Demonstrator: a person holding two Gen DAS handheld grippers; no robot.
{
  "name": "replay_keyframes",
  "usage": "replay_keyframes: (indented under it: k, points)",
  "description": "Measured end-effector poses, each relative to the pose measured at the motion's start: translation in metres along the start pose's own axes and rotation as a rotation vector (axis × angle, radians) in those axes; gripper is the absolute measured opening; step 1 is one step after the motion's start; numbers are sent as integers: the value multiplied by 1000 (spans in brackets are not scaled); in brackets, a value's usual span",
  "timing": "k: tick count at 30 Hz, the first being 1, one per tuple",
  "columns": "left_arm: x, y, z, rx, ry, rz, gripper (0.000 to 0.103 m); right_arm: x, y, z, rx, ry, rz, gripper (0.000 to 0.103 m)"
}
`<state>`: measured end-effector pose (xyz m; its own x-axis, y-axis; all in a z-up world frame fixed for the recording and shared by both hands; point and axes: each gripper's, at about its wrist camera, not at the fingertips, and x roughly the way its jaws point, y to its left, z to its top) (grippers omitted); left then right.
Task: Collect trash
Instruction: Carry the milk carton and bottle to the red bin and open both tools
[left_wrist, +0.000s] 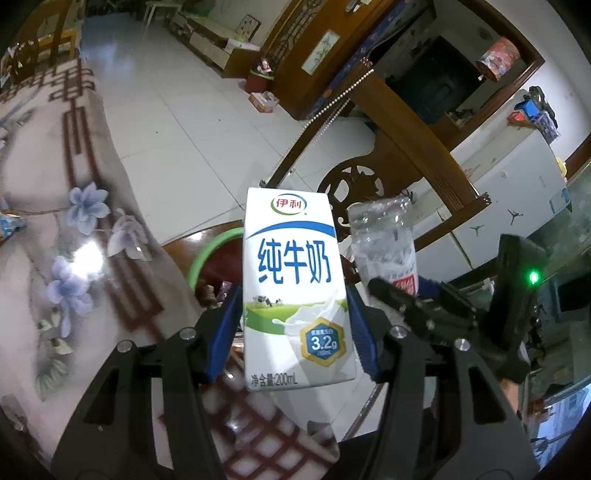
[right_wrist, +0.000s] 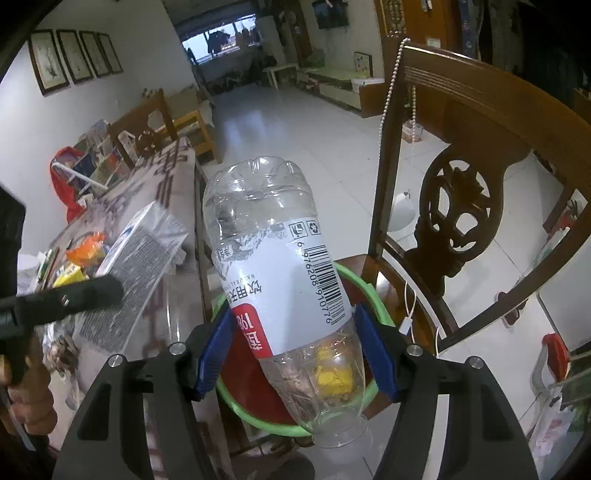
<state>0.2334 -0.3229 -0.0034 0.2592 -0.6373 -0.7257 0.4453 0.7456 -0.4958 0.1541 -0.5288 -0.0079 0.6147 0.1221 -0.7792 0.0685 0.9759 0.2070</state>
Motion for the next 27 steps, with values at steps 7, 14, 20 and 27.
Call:
replay_keyframes:
  k: [7, 14, 20, 27]
  points:
    - [18, -3, 11, -20, 28, -7, 54, 6, -2, 6, 9, 13, 3, 63]
    - [28, -4, 19, -46, 38, -16, 54, 8, -12, 9, 48, 17, 4, 63]
    - [22, -1, 22, -73, 7, -11, 80, 9, -8, 10, 31, 21, 8, 64]
    - [-4, 13, 23, -111, -52, 9, 89, 11, 3, 15, 20, 19, 15, 85]
